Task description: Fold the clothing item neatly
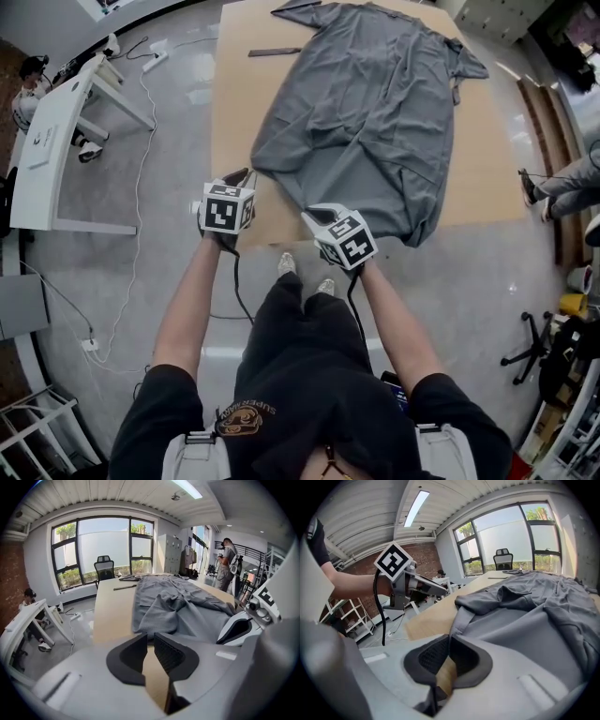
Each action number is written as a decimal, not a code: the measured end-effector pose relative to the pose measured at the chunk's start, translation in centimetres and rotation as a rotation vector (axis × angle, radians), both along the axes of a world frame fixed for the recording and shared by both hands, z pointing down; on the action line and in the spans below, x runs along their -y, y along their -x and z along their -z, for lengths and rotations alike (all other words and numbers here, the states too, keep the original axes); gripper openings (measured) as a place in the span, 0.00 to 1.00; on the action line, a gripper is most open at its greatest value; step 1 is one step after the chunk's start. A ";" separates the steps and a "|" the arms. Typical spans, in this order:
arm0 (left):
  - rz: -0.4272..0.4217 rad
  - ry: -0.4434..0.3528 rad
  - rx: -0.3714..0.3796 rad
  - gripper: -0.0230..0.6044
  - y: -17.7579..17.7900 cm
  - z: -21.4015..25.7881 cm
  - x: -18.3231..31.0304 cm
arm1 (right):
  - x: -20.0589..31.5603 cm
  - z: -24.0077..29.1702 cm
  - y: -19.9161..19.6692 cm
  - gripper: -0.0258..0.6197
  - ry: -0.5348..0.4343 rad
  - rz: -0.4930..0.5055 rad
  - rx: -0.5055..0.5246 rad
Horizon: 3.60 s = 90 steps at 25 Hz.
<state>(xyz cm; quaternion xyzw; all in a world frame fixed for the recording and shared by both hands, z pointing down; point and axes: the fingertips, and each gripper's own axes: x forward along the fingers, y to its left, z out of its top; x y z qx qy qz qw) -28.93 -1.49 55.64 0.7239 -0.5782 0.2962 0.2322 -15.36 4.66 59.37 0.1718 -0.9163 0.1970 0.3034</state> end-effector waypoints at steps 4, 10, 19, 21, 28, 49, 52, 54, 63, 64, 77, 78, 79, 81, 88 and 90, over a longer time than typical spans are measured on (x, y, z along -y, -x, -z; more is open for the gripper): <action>-0.172 -0.025 -0.009 0.16 -3.9 1.0 1.2 | -0.2 -0.9 -0.3 0.07 0.001 -0.062 -0.030; -0.431 0.042 0.047 0.30 -8.6 -1.5 4.6 | -0.1 -1.6 0.3 0.07 0.027 -0.178 -0.066; -0.545 0.097 0.165 0.09 -8.9 -5.2 6.5 | 0.3 -2.0 -1.0 0.07 0.064 -0.365 -0.054; -0.556 0.080 0.128 0.08 -8.4 -4.2 6.1 | 0.3 -2.0 -1.6 0.07 0.061 -0.395 -0.066; -0.569 0.062 0.044 0.08 -4.4 -2.0 3.8 | 0.4 -1.2 -2.6 0.09 0.048 -0.501 -0.049; -0.611 0.065 -0.037 0.08 0.4 0.3 -2.5 | 3.0 -1.2 1.0 0.23 -0.012 -0.424 -0.105; -0.599 0.074 -0.008 0.08 1.2 -0.2 -2.4 | 2.4 -2.0 0.6 0.23 0.023 -0.405 -0.130; -0.591 0.084 0.020 0.08 1.9 -0.7 -2.2 | 1.4 -2.4 0.9 0.22 0.056 -0.363 -0.143; -0.569 0.133 0.063 0.08 4.1 -2.4 -2.6 | -1.9 -2.4 2.5 0.07 0.077 -0.269 -0.157; -0.568 0.138 0.064 0.08 4.1 -2.6 -2.8 | -2.2 -2.6 2.4 0.07 0.081 -0.269 -0.160; -0.568 0.170 0.010 0.17 5.6 -3.2 -4.6 | -2.4 -0.2 2.6 0.10 0.076 -0.281 -0.103; -0.565 0.167 0.005 0.17 5.9 -3.0 -4.8 | -2.1 0.4 2.6 0.10 0.066 -0.280 -0.102; -0.560 0.160 0.000 0.17 6.1 -2.7 -4.8 | -1.7 0.9 2.6 0.10 0.054 -0.281 -0.102; -0.548 0.142 -0.011 0.17 6.3 -1.9 -4.7 | -0.6 1.8 2.6 0.10 0.029 -0.287 -0.099; -0.515 0.077 -0.036 0.15 4.5 0.8 -1.7 | 4.2 3.3 3.4 0.10 -0.014 -0.315 -0.088; -0.509 0.074 -0.044 0.15 3.7 0.9 -0.7 | 5.8 3.2 3.7 0.10 -0.012 -0.324 -0.082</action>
